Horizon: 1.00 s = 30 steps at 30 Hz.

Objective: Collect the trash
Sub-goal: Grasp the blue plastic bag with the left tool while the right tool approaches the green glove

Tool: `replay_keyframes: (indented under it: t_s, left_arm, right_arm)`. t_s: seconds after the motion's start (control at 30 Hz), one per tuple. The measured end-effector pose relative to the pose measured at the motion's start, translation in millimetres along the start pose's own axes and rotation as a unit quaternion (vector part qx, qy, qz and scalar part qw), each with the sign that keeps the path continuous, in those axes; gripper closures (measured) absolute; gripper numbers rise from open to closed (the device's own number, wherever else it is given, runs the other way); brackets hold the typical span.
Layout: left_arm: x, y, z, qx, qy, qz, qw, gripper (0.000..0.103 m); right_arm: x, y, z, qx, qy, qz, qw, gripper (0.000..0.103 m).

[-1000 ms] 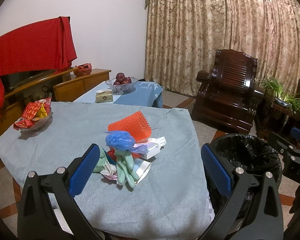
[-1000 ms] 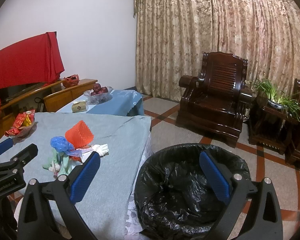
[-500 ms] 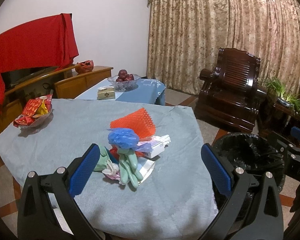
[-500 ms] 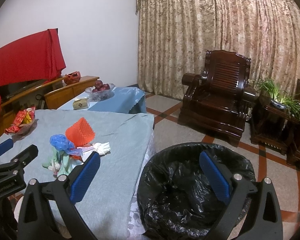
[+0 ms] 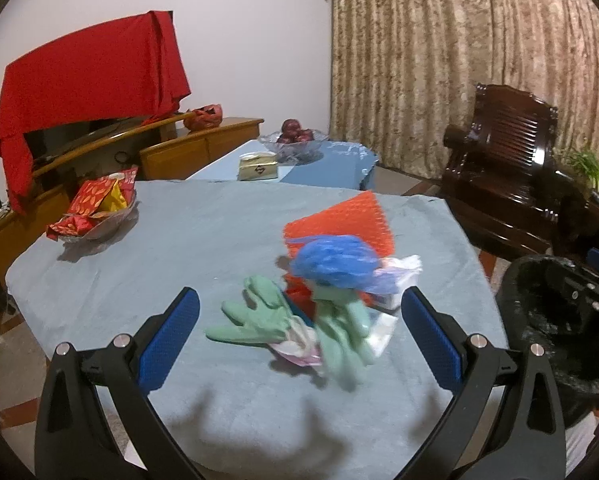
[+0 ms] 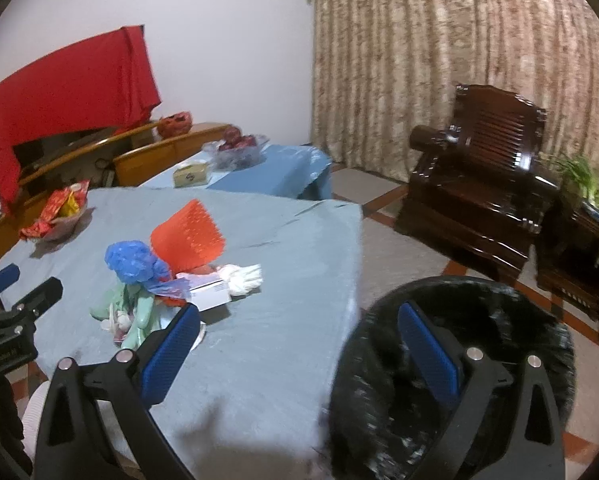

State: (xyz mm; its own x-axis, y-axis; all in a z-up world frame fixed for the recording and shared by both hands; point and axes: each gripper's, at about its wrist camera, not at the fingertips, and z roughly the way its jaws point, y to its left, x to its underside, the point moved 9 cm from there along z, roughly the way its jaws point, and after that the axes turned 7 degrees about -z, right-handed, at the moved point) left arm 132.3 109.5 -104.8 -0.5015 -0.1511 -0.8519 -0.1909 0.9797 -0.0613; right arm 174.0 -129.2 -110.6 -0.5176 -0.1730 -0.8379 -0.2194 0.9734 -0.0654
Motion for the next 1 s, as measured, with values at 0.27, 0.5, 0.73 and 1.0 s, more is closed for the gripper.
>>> replay_keyframes:
  t_s: [0.27, 0.5, 0.73, 1.0]
  left_arm:
    - [0, -8, 43, 0.016, 0.019, -0.005, 0.9997, 0.005]
    - [-1, -22, 82, 0.021, 0.034, -0.003, 0.9992, 0.006]
    - [4, -36, 118, 0.040, 0.062, 0.010, 0.9972, 0.046]
    - [0, -32, 114, 0.060, 0.049, 0.000, 0.9970, 0.072]
  right_arm:
    - [-12, 13, 47, -0.007, 0.008, -0.010, 1.000, 0.017]
    - [-20, 9, 72, -0.003, 0.014, -0.008, 1.000, 0.017]
    - [-17, 10, 89, -0.006, 0.028, -0.008, 1.000, 0.017]
    - [-16, 23, 92, -0.018, 0.030, -0.016, 0.999, 0.017]
